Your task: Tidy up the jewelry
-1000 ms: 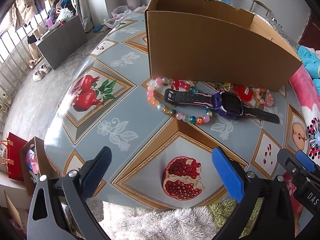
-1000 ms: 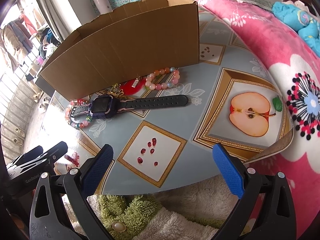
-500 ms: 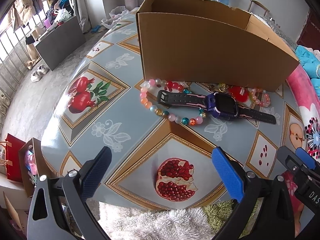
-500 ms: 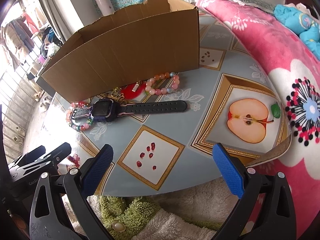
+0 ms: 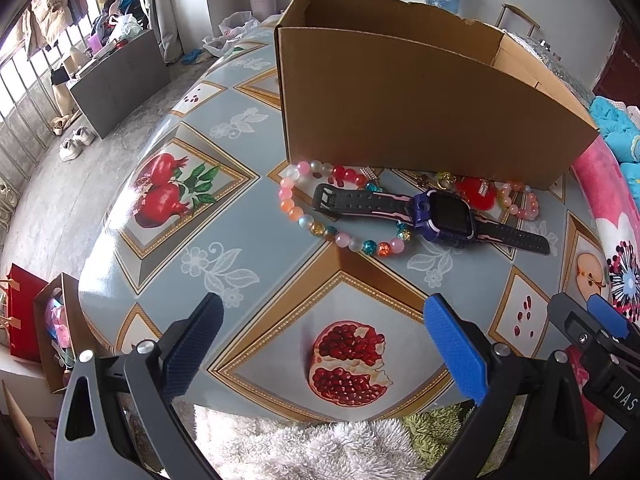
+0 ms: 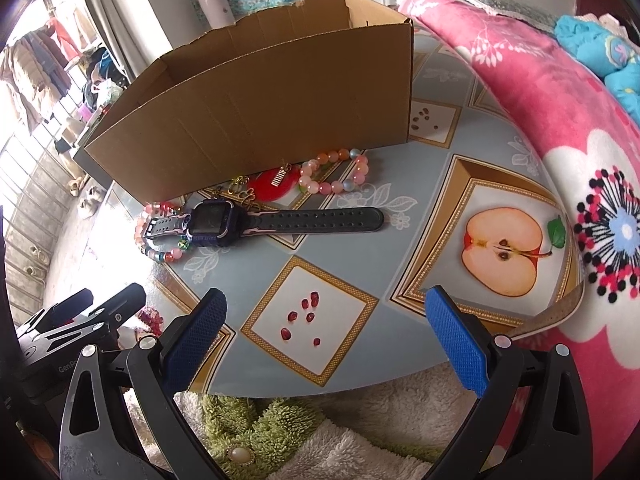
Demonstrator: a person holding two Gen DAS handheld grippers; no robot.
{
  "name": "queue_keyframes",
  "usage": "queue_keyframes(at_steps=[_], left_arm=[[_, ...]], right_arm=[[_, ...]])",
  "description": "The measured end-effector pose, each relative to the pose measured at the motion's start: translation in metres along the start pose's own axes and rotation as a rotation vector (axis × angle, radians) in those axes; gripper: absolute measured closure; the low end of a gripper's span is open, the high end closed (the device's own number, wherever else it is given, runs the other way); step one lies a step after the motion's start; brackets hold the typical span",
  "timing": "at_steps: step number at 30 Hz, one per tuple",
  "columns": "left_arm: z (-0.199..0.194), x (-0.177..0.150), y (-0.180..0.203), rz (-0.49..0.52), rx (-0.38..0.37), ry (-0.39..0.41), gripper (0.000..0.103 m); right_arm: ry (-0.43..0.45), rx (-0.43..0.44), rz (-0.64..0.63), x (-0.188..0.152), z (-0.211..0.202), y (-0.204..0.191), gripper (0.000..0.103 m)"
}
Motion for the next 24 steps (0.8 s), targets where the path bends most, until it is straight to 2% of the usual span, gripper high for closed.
queue_keyframes(at_steps=[24], left_arm=[[-0.0014, -0.001, -0.0045, -0.005, 0.003, 0.001, 0.004]], right_arm=[[-0.001, 0.003, -0.008, 0.0009, -0.0003, -0.0034, 0.007]])
Point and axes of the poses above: each gripper's, at about its wrist camera, not at the fingertips, and z roughly the way its jaws point, y to its right, x to its top, the point moved 1 cm from there along z, roughly the way its jaws point, and after that the axes turned 7 degrees about -z, right-handed, at the moved point
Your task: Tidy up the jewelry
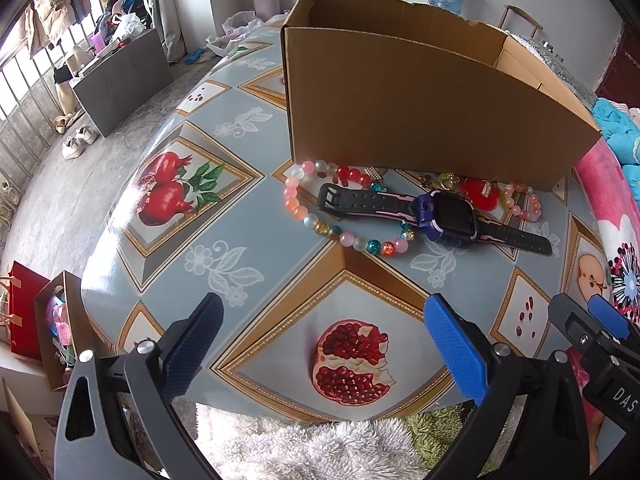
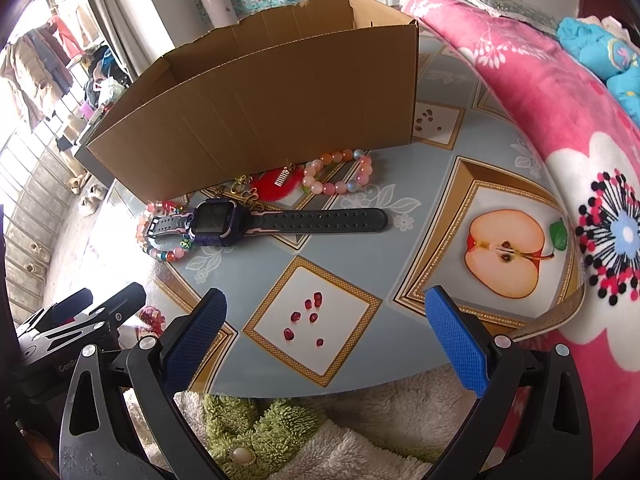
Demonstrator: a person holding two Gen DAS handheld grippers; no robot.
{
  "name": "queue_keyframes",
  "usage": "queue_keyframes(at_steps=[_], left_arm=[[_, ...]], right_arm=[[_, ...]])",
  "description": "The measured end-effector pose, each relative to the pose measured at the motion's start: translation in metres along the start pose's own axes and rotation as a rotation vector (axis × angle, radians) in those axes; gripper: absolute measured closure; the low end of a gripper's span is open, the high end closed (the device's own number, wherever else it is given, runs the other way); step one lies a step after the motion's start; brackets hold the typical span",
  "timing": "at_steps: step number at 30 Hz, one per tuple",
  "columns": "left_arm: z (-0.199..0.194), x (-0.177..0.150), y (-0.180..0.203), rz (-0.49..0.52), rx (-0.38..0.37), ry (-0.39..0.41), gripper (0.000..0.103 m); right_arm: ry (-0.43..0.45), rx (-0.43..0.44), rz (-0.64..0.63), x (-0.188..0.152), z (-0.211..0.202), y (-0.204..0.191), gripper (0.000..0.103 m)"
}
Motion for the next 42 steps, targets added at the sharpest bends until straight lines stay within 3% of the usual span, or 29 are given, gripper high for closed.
queue_keyframes(at_steps=[12, 22, 25, 33, 42], left_arm=[[0.012, 0.001, -0.011, -0.028, 0.006, -0.028, 0.004], [0.041, 0.01, -0.025, -0.043, 0.048, -0.079, 0.004], [0.045, 0.011, -0.026, -0.018, 0.07, -0.081, 0.004], [0.052, 0.016, -0.029, 0.039, 0.038, -0.081, 0.004], [0.056, 0.02, -0.03, 0.136, -0.006, -0.062, 0.004]], right_arm=[[-0.009, -0.019, 0.007, -0.001, 0.004, 0.001, 0.007], [-0.03, -0.09, 0.001, 0.005, 0.025, 0.017, 0.007], [-0.037, -0.108, -0.024, 0.006, 0.033, 0.019, 0.007], [-0.045, -0.149, -0.133, 0.002, 0.047, 0.013, 0.007], [-0.047, -0.099, -0.167, 0.0, 0.047, 0.018, 0.007]])
Point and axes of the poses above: each gripper's, at about its wrist camera, not at the fingertips, and z roughly the way its jaws point, y to its right, x to its top, the point moved 1 cm from there along z, roughly the way its jaws point, and after that the axes turned 7 degrees about -z, right-handed, at the moved point
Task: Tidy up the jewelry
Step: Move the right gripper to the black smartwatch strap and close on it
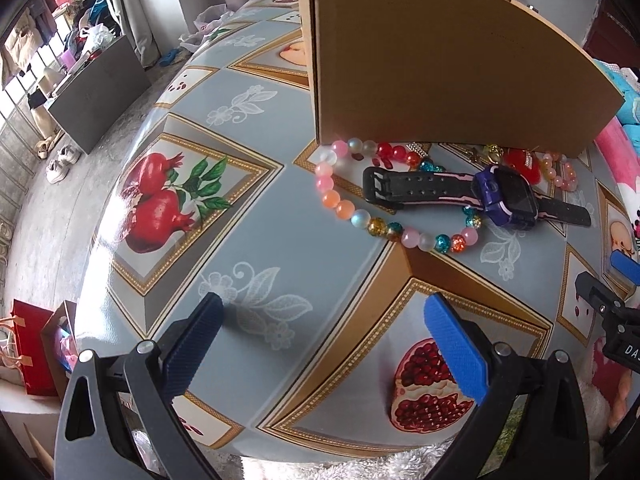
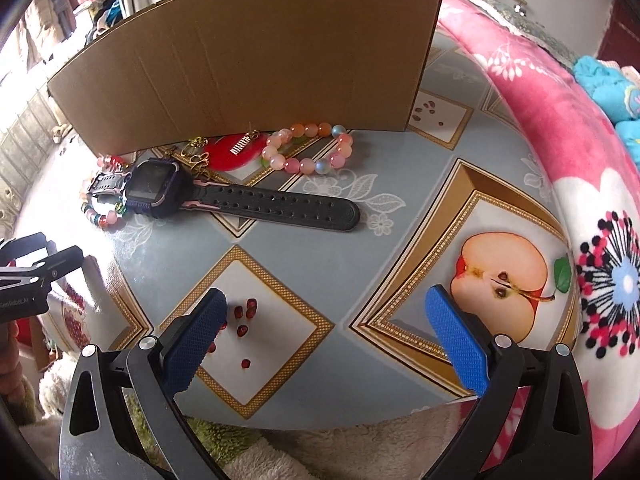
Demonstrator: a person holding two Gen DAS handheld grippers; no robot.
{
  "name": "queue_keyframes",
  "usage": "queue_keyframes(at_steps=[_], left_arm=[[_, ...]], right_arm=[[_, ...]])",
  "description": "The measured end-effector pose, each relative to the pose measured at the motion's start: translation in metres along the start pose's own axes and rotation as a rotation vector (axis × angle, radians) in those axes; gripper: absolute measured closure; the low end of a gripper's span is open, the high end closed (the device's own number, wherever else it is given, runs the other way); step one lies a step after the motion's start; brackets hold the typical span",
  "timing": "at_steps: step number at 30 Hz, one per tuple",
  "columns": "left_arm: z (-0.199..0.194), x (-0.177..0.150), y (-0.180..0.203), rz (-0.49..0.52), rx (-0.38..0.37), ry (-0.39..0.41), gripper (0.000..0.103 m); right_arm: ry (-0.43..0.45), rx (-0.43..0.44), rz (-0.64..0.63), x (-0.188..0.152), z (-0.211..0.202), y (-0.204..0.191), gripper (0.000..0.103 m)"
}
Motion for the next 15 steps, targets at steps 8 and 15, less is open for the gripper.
queue_keyframes(at_steps=[8, 15], left_arm=[[-0.029, 0.025, 0.003, 0.017, -0.186, 0.159, 0.008], [-0.023, 0.053, 0.019, 0.059, -0.298, 0.127, 0.041]], right_arm=[[0.049, 0.144, 0.07, 0.017, -0.01, 0.026, 0.008], [0.049, 0.248, 0.125, 0.035, -0.006, 0.037, 0.031]])
Point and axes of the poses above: each gripper's, at about its wrist camera, not at the fingertips, and z roughly the way its jaws point, y to its right, x to its top, the point moved 1 cm from there along z, roughly the way its jaws point, and after that the axes turned 7 degrees about -z, right-handed, at the moved point
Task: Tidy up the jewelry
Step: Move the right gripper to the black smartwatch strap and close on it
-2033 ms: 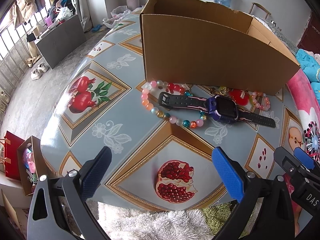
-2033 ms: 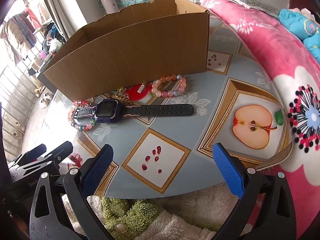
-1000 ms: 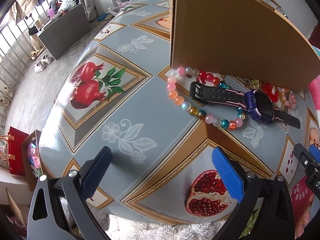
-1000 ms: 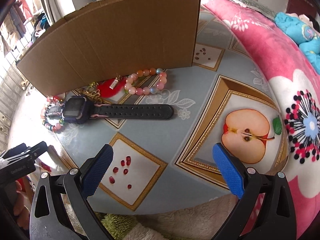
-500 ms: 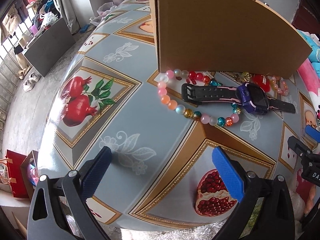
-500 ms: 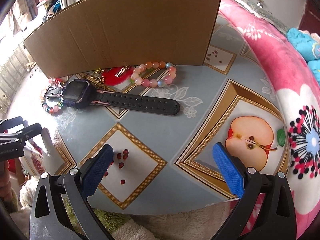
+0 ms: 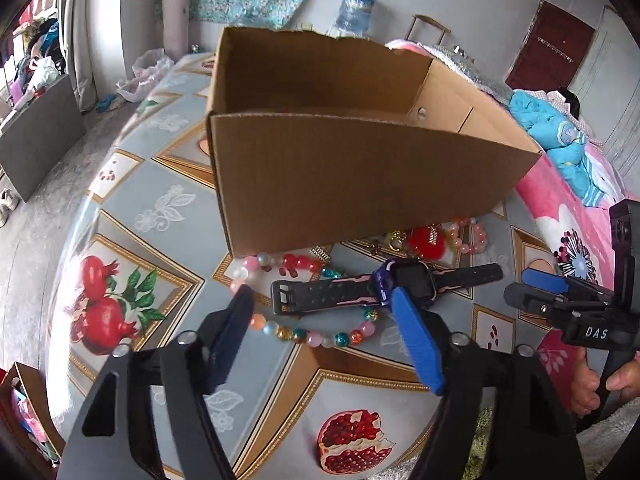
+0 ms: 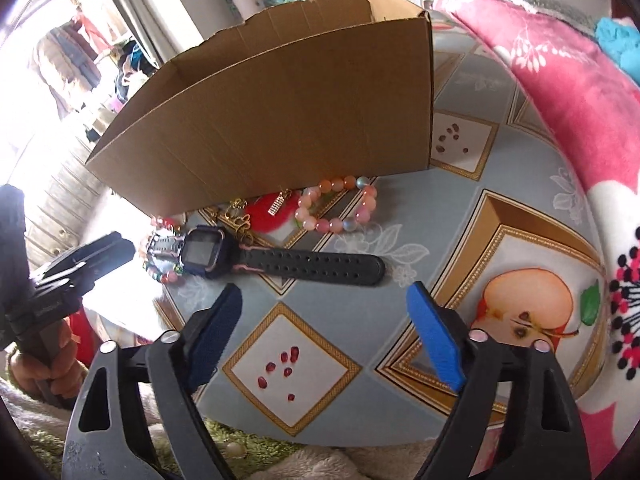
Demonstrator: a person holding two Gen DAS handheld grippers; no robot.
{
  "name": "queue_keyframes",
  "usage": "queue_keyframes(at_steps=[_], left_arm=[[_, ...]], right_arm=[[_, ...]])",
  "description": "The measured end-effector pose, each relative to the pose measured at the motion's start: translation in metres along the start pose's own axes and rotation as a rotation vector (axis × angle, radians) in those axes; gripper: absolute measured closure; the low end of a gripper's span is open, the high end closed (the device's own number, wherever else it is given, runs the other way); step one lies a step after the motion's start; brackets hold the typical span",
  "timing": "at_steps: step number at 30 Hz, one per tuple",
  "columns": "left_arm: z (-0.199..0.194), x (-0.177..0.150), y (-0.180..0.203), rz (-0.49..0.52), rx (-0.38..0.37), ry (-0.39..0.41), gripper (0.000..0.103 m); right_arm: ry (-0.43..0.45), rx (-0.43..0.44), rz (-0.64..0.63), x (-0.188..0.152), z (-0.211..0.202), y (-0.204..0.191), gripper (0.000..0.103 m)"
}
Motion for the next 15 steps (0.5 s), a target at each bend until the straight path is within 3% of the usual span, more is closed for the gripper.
queue_keyframes(at_steps=[3, 7, 15], left_arm=[[0.01, 0.004, -0.002, -0.03, -0.009, -0.051, 0.049], [0.017, 0.002, -0.01, -0.079, -0.025, -0.1, 0.05], [0.03, 0.004, -0.019, -0.146, -0.097, -0.171, 0.05]], right_arm=[[-0.013, 0.011, 0.053, 0.007, 0.004, 0.012, 0.041], [-0.036, 0.022, 0.102, 0.01, 0.01, 0.023, 0.054], [-0.049, 0.058, 0.104, 0.011, 0.015, 0.022, 0.065]])
Point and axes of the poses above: each gripper's, at about its wrist camera, not at the fingertips, and z roughly the way its jaws point, y to its right, x to its top, the point moved 1 cm from there along z, roughly the way its jaws point, and after that the axes turned 7 degrees about -z, right-handed, at the moved point
